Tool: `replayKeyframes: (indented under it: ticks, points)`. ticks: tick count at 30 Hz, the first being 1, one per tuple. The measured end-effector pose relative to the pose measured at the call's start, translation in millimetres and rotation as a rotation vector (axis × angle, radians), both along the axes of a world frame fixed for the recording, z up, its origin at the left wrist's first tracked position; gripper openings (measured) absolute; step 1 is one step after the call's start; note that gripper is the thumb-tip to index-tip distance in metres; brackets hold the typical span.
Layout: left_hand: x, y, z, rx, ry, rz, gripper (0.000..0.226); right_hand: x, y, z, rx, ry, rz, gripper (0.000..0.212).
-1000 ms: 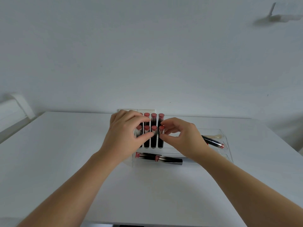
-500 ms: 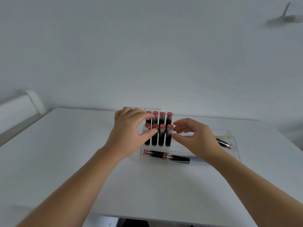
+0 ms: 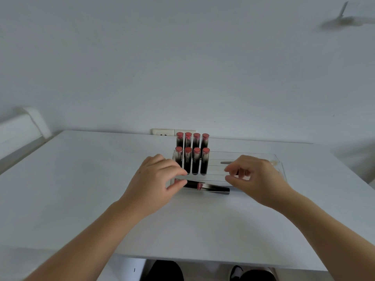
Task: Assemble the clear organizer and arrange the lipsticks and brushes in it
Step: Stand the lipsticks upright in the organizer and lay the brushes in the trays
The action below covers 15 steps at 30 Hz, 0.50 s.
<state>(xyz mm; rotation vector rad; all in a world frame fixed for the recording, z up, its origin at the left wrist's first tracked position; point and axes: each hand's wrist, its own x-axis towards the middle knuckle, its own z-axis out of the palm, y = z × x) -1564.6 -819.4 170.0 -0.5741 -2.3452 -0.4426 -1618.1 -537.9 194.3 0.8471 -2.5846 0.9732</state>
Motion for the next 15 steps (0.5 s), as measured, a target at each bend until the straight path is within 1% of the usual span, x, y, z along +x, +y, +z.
replayKeyframes:
  ticks: [3,5,8,9,11,15]
  points:
    - [0,3,4,-0.062,-0.064,-0.005,0.012,0,2,1,0.040,0.000,-0.060,0.014]
    - [0,6,6,-0.104,-0.094,-0.010,0.012,-1,7,4,0.060,-0.038,-0.102,0.009]
    - [-1,7,11,-0.155,-0.093,0.006,0.008,3,6,7,0.172,-0.091,-0.016,0.006]
    - [-1,7,12,-0.167,-0.089,0.012,0.008,5,2,7,0.208,-0.097,0.021,0.008]
    - [-2,9,15,-0.208,-0.099,0.024,0.008,7,-10,7,0.263,-0.096,0.057,0.018]
    - [-6,15,21,-0.317,-0.129,-0.005,0.008,5,-33,7,0.388,-0.064,0.017,0.033]
